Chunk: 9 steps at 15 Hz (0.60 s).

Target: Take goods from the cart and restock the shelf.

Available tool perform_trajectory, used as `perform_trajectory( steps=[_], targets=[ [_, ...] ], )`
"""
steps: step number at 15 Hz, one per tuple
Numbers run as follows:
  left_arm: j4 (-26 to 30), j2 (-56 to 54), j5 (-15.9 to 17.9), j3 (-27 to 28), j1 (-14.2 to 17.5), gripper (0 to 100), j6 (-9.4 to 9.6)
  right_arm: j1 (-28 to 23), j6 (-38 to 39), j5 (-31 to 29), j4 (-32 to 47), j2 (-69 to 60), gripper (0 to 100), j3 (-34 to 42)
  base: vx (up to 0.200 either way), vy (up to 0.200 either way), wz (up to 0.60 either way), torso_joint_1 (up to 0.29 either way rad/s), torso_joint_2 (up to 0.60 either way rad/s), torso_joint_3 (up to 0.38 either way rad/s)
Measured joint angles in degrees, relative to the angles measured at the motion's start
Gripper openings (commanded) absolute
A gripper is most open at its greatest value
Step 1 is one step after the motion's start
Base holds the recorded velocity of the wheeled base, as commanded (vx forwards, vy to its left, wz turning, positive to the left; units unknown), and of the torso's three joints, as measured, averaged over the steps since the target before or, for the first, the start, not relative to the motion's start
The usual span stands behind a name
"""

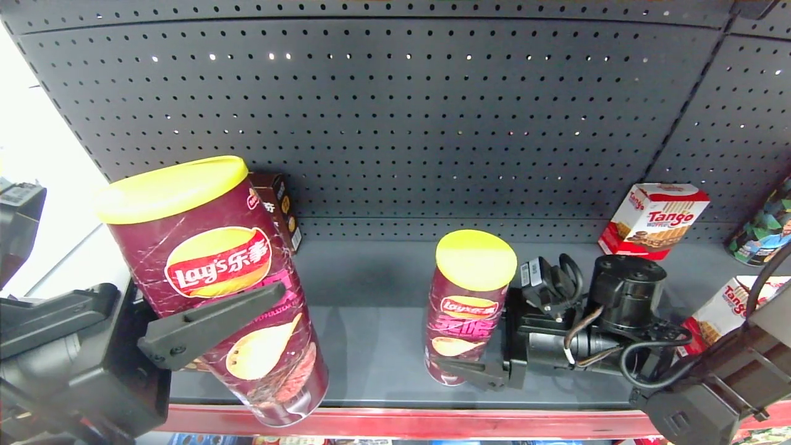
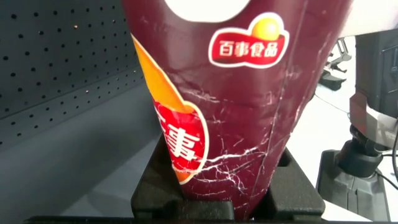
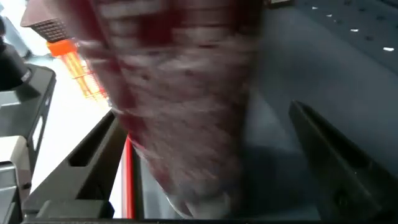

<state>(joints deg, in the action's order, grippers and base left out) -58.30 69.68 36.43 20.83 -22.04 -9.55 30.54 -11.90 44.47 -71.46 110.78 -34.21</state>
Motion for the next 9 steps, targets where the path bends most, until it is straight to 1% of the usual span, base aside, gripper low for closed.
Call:
perform_trajectory(
  steps=[4,9],
  targets=[
    [0.0,0.0,0.0,-0.1,0.0,0,0.00,-3.9,0.0,0.0,0.2,-5.6,100,5.9,0.000,0.000,0.00,0.000,0.00,0.000],
    [0.0,0.0,0.1,0.1,-0.1,0,0.00,-5.3,0.0,0.0,0.7,-12.7,100,9.3,0.000,0.000,0.00,0.000,0.00,0.000]
  ],
)
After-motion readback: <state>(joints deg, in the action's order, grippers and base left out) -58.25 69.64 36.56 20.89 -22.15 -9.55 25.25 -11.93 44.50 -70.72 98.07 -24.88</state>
